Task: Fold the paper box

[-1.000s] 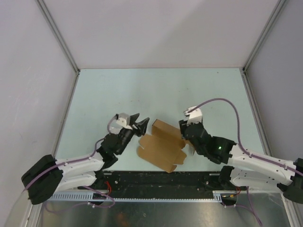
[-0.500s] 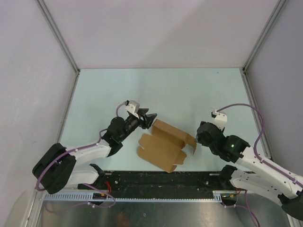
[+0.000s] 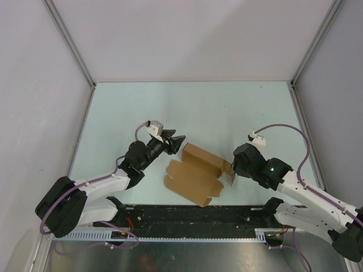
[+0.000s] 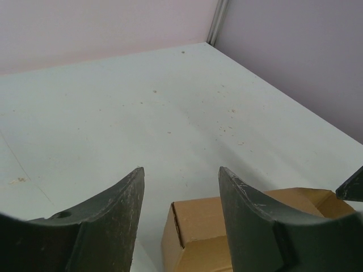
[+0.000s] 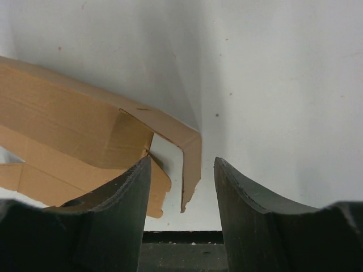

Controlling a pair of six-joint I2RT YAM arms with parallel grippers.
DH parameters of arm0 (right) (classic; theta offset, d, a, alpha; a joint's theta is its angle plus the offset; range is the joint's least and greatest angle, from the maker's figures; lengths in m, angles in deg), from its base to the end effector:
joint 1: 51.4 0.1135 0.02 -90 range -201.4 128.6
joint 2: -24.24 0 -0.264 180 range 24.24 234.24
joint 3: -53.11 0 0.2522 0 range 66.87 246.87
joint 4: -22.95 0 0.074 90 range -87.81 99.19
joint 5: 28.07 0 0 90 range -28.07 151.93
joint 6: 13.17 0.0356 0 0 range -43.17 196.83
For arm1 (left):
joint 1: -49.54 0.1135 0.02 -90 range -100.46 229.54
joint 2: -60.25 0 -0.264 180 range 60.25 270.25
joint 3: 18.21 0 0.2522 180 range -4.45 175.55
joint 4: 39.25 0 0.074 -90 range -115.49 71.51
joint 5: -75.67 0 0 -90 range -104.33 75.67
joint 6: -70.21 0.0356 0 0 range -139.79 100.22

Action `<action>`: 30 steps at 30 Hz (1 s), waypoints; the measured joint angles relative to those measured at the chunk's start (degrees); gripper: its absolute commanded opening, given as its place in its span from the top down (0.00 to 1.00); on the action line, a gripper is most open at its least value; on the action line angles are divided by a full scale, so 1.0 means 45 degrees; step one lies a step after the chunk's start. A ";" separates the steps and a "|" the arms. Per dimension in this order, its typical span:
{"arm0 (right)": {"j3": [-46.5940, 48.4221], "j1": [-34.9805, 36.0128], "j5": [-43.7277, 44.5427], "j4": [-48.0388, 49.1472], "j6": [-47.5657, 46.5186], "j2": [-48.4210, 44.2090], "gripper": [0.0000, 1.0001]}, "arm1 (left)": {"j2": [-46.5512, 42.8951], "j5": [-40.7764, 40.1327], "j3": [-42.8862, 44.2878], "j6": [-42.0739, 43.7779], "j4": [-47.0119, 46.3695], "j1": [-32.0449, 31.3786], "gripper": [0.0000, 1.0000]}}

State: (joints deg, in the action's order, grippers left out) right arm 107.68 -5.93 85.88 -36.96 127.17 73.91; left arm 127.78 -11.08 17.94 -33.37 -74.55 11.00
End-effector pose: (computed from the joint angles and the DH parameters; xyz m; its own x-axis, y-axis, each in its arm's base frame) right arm 0.1236 0.1050 0.2490 -0.7426 0.2484 -0.6220 0.1307 0.9646 0.2292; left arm 0.1894 -0.1534 0.2336 -0.1045 -0.2165 -0.9707 0.6602 0.7148 -0.2305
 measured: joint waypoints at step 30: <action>-0.1103 -0.1744 -0.1807 0.4240 -0.4828 0.1545 0.94 | -0.1447 0.0029 -0.1078 -0.0316 0.0408 0.0753 0.41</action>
State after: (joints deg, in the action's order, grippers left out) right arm 102.72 -13.78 77.74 -17.88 105.45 80.86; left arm 121.27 -10.95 13.09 -34.79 -72.71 14.38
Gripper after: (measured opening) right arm 0.067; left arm 0.596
